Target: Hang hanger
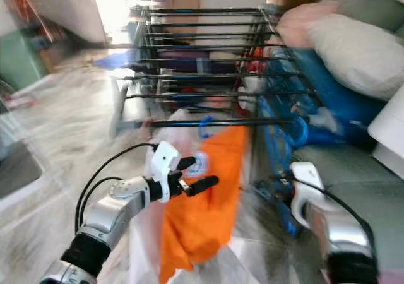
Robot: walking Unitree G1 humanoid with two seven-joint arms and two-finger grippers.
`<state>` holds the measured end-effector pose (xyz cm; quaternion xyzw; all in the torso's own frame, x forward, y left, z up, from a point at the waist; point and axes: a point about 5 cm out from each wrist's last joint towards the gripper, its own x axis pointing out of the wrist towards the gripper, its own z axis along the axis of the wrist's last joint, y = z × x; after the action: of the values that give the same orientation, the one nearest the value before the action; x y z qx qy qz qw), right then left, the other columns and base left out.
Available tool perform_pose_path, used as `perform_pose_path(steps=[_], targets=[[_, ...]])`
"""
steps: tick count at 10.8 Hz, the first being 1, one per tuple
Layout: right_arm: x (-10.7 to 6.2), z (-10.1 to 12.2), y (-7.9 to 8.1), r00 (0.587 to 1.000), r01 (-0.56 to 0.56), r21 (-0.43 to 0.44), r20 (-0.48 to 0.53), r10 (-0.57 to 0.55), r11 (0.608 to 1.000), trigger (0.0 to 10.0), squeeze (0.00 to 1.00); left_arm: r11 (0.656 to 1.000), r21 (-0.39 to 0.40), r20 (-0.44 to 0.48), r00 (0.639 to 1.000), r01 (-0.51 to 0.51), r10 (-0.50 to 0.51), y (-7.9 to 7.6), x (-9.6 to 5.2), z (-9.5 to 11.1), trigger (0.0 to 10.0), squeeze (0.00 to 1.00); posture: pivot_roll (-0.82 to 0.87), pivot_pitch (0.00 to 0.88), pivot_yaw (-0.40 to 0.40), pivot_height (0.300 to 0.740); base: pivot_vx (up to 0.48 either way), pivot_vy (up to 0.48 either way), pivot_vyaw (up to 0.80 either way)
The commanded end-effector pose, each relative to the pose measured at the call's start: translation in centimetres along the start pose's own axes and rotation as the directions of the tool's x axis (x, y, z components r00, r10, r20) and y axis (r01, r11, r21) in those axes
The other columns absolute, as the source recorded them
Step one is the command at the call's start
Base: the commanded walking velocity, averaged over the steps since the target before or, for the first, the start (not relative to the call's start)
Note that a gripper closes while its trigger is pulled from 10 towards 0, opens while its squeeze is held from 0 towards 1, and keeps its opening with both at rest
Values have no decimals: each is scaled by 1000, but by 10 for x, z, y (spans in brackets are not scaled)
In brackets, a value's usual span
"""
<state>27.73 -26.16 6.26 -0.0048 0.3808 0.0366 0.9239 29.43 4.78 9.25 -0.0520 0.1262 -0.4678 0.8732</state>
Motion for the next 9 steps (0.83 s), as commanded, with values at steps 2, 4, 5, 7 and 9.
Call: perform_pose_path(steps=[2,4,5,7,9], targets=[[2,7,13,998,-57,-55,31,58,997,10000,0,1000,12,-5,1000,17,-16,-1,-2,1,10000,0,-36,0,5,740,189,0,0],[4,3,14,998,-58,-64,26,59,996,10000,0,1000,16,-10,1000,15,-15,0,-2,1,10000,0,-36,0,8,740,362,0,0],[5,4,14,998,-52,-60,34,54,997,10000,0,1000,14,-17,1000,8,-8,1,-3,0,10000,0,-35,0,9,740,244,0,0],[5,13,6,996,32,-71,91,-25,997,10000,0,1000,10,-27,1000,-2,2,2,-4,-2,10000,0,-27,0,9,740,0,0,0],[5,24,1,988,77,-28,138,-72,997,10000,0,1000,-6,-39,999,-6,5,2,-5,-3,10000,0,-19,0,11,740,0,0,0]])
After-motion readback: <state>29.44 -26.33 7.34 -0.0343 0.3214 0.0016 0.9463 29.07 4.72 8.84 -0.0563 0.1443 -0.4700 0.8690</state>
